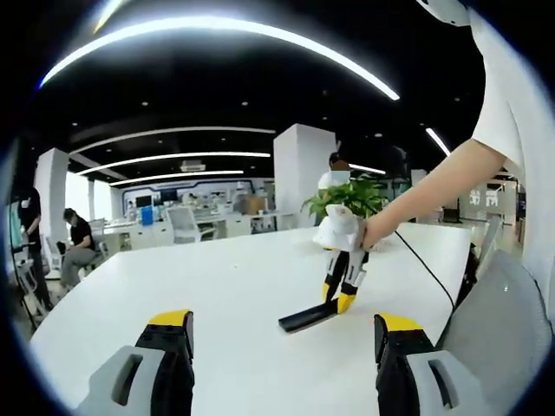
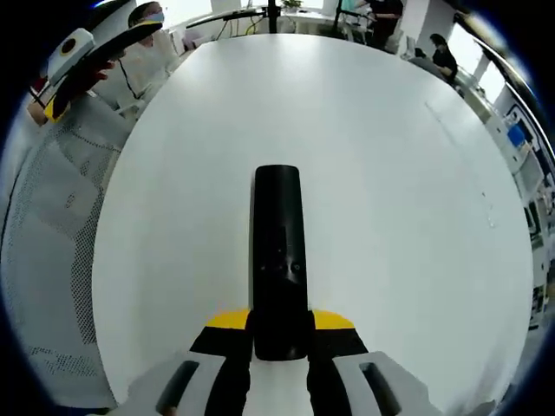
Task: Press the specified remote control buttons in sequence, fully releasing each button before pressing the next.
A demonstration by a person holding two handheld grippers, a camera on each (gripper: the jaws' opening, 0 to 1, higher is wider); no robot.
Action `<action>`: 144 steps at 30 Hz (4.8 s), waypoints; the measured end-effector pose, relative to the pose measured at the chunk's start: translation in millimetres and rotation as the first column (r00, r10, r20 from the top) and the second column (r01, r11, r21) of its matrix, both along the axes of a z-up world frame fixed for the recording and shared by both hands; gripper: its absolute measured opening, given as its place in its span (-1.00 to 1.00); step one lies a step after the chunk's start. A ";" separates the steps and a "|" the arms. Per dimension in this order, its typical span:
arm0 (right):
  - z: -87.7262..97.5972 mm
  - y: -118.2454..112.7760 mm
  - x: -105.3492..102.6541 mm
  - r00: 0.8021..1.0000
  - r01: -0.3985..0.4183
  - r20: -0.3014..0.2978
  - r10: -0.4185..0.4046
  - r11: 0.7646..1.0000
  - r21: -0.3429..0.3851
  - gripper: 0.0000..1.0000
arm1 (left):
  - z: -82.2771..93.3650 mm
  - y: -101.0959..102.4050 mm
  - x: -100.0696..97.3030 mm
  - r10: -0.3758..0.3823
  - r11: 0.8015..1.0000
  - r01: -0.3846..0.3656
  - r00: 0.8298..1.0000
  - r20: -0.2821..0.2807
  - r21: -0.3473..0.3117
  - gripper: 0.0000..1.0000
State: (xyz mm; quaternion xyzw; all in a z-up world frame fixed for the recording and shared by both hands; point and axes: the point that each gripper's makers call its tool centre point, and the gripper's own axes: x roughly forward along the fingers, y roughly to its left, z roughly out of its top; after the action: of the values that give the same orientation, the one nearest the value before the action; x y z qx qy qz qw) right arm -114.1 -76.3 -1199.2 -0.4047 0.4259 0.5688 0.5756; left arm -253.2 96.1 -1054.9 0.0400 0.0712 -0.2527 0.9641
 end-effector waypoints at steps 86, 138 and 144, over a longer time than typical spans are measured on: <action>115.1 -60.5 -4.7 0.618 0.548 -0.147 -0.772 0.289 0.785 0.98 | -9.0 5.7 2.1 0.028 1.000 -0.028 0.998 -0.058 -0.004 0.76; 128.4 -128.5 -96.9 0.406 0.587 -0.188 -0.895 0.098 0.804 0.82 | -4.9 -5.6 -3.6 -0.019 0.997 0.013 0.997 -0.072 -0.073 0.74; 129.5 -145.9 -96.0 0.318 0.589 -0.172 -0.932 0.053 0.806 0.79 | -2.8 -1.7 -2.1 0.003 0.997 -0.007 0.998 -0.059 -0.072 0.74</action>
State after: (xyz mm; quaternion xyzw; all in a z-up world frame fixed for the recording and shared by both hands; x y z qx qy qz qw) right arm -210.0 -222.2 -1069.6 0.0751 0.1615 0.1763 0.9681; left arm -255.3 94.4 -1057.6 -0.0027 0.0905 -0.2538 0.9630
